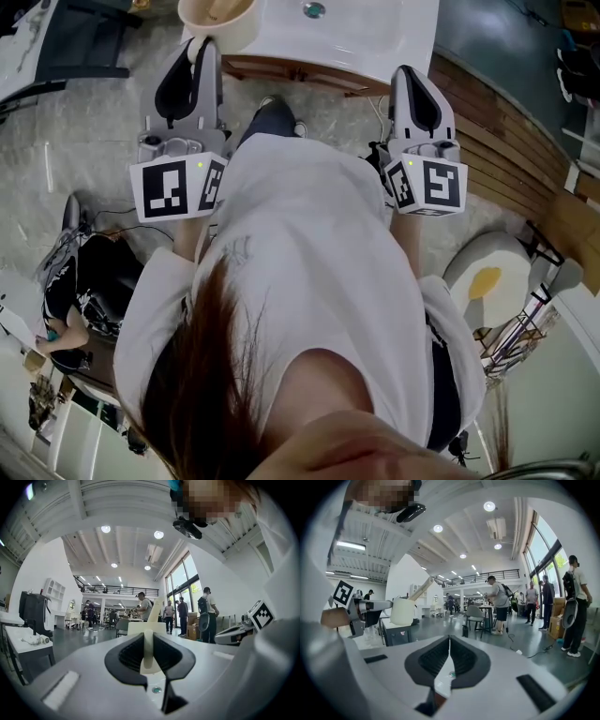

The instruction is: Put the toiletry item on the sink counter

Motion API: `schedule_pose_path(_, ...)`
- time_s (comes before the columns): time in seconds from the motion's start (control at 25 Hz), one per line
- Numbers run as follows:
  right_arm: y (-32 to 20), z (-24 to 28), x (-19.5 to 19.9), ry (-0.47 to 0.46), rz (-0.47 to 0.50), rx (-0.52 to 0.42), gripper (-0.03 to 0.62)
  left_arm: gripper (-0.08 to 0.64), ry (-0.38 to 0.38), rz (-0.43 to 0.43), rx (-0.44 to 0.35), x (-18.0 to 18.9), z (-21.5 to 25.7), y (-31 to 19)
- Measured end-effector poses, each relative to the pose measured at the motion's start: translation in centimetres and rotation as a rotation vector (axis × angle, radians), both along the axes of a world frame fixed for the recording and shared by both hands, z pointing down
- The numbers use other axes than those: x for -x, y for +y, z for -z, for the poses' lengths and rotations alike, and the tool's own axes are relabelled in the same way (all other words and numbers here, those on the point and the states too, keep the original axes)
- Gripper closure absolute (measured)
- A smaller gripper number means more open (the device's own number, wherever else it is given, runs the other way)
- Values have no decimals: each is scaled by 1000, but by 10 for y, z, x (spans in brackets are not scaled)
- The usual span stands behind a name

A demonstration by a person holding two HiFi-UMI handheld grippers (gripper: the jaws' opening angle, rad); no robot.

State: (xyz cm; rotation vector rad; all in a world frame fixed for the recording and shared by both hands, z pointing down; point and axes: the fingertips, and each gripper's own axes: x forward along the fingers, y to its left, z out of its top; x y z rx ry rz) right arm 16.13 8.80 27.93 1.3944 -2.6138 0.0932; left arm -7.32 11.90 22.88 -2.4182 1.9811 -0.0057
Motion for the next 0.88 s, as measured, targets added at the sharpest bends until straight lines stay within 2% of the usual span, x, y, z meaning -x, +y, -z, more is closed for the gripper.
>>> schedule_pose_path(0.28, -20, -7, 14, 10, -31, 22, 581, 512, 16, -35, 18, 13, -9, -27)
schedule_pose_path(0.64, -76, 0, 53, 20, -73, 47, 581, 512, 6, -115, 16, 45, -5, -98)
schedule_pose_path(0.88, -101, 1, 65, 28, -113, 47, 581, 512, 5, -148, 5, 61, -2, -134)
